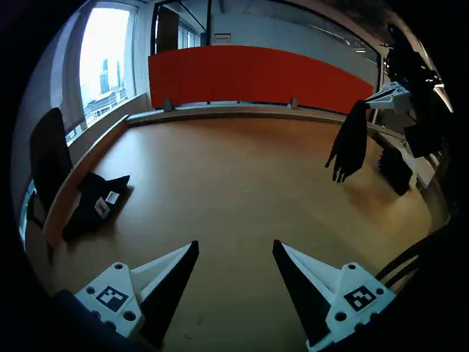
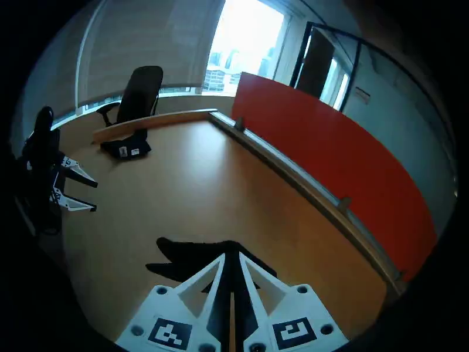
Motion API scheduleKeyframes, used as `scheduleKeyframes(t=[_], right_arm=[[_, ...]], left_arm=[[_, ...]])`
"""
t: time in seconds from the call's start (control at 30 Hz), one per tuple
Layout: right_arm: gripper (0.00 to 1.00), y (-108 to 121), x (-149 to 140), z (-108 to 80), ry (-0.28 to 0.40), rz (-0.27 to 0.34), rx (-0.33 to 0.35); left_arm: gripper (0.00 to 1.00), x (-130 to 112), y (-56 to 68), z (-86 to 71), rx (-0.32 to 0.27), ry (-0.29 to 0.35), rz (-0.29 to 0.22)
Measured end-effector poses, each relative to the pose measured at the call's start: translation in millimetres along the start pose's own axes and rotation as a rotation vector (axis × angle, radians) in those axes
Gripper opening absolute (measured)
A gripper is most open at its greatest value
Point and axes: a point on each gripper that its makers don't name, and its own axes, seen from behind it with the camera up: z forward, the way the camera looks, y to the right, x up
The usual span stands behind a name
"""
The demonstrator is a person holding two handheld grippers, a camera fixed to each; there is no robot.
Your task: Fold towel
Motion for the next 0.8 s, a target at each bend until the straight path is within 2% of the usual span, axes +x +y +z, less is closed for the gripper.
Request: scheduleKeyframes(t=[0.3, 0.8], right_arm=[[0.01, 28, -11, -15.4, -0.006, 0.025, -0.029], [0.01, 92, -40, -44.6, -0.063, 0.033, -0.089]], left_arm=[[0.94, 0, 0.2, -0.2, 0.005, -0.007, 0.008], [0.94, 2, 0.1, -0.5, 0.018, -0.015, 0.007]])
